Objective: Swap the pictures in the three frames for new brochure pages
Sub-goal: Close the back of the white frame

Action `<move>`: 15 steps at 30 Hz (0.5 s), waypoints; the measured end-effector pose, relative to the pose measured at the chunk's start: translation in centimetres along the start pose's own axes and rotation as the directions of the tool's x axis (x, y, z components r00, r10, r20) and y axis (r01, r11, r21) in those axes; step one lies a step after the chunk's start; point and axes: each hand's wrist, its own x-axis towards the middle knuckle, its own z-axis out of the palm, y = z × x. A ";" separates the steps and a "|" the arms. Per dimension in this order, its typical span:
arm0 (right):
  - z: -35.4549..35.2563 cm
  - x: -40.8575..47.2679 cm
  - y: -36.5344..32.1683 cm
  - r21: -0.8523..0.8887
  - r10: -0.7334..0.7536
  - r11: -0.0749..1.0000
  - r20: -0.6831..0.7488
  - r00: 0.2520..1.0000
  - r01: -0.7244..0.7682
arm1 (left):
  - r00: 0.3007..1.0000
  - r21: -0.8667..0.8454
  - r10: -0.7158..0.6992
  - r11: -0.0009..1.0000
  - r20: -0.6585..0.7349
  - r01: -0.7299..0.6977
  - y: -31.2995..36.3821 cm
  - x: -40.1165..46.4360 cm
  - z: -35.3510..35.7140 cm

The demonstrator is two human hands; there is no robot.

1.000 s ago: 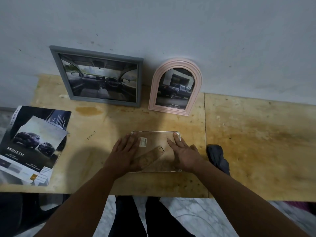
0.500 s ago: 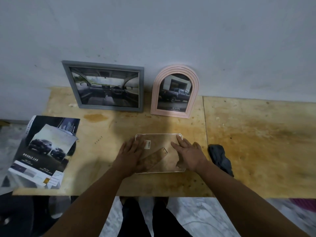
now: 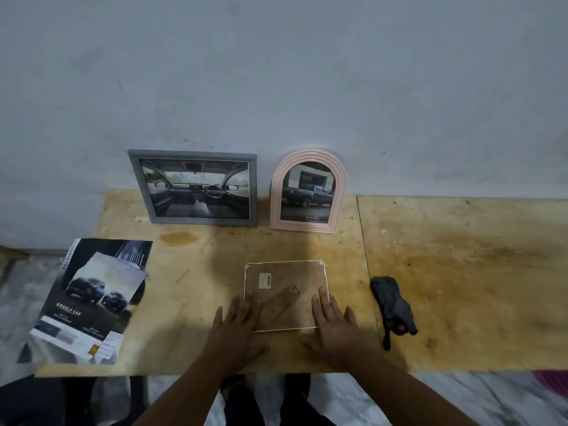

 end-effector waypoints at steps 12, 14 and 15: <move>-8.2 4.1 -4.3 -0.061 0.124 0.990 -0.027 0.992 -0.126 | 0.988 -0.173 -0.070 0.984 -0.139 0.045 1.3 3.2 -5.5; -7.8 5.2 -4.3 -0.059 0.090 0.994 -0.058 0.994 -0.093 | 0.998 -0.173 -0.036 0.985 -0.047 0.028 0.9 4.3 -5.7; -7.4 5.5 -4.0 -0.040 0.079 0.996 -0.046 0.996 -0.081 | 1.000 -0.164 -0.024 0.986 0.003 0.024 0.6 4.7 -5.7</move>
